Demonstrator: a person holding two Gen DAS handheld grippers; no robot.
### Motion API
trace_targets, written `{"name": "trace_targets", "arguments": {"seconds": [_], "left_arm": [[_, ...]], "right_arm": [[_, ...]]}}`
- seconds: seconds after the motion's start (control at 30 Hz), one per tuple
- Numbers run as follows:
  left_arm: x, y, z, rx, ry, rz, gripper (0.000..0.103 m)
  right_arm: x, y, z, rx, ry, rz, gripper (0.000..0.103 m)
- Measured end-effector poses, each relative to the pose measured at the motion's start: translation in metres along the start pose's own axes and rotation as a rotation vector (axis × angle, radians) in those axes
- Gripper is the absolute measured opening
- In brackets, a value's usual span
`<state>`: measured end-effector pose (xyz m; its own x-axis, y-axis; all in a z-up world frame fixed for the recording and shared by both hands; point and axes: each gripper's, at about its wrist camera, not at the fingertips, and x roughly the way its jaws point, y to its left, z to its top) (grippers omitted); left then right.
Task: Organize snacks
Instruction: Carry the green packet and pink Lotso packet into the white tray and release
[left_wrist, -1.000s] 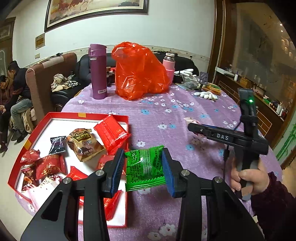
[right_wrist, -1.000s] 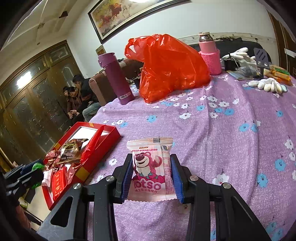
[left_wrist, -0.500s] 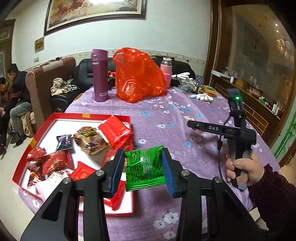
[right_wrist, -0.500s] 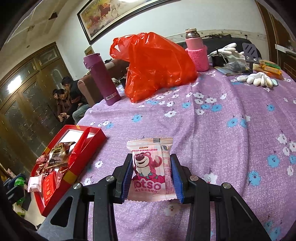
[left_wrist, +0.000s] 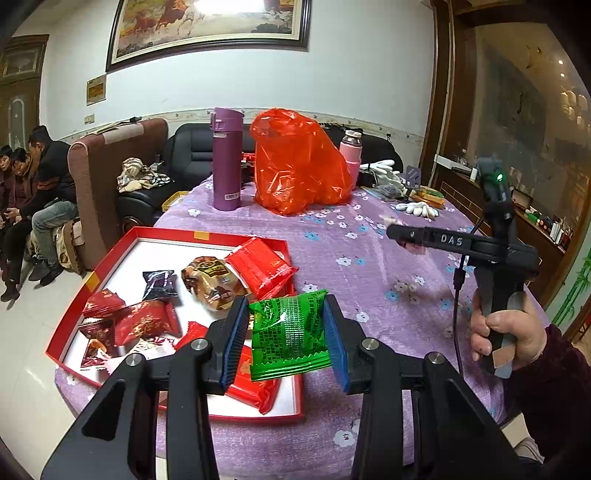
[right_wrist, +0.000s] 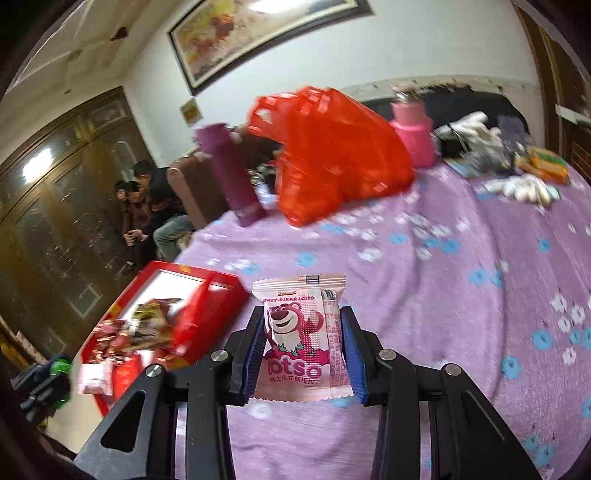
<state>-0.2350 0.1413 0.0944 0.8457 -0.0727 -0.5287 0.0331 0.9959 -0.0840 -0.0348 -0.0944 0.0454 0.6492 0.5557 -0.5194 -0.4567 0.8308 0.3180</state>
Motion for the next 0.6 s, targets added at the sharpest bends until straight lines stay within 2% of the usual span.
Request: {"name": "trace_targets", "arguments": {"seconds": [0.17,0.33,0.5,0.6], "left_arm": [[-0.002,0.009,0.000,-0.020,-0.010,0.014,0.038],[-0.006,0.032,0.003,-0.058,-0.027,0.053,0.038],[-0.014,0.077,0.006,-0.135,-0.048,0.146,0.038],[-0.017,0.101,0.009,-0.165,-0.061,0.204,0.038]], "right_arm": [[-0.004,0.036,0.007,-0.033,-0.037,0.090,0.040],[0.011,0.081,0.017,-0.079,-0.018,0.194,0.040],[0.014,0.126,0.025,-0.141,-0.032,0.288,0.040],[0.010,0.144,0.025,-0.181,-0.047,0.312,0.040]]}}
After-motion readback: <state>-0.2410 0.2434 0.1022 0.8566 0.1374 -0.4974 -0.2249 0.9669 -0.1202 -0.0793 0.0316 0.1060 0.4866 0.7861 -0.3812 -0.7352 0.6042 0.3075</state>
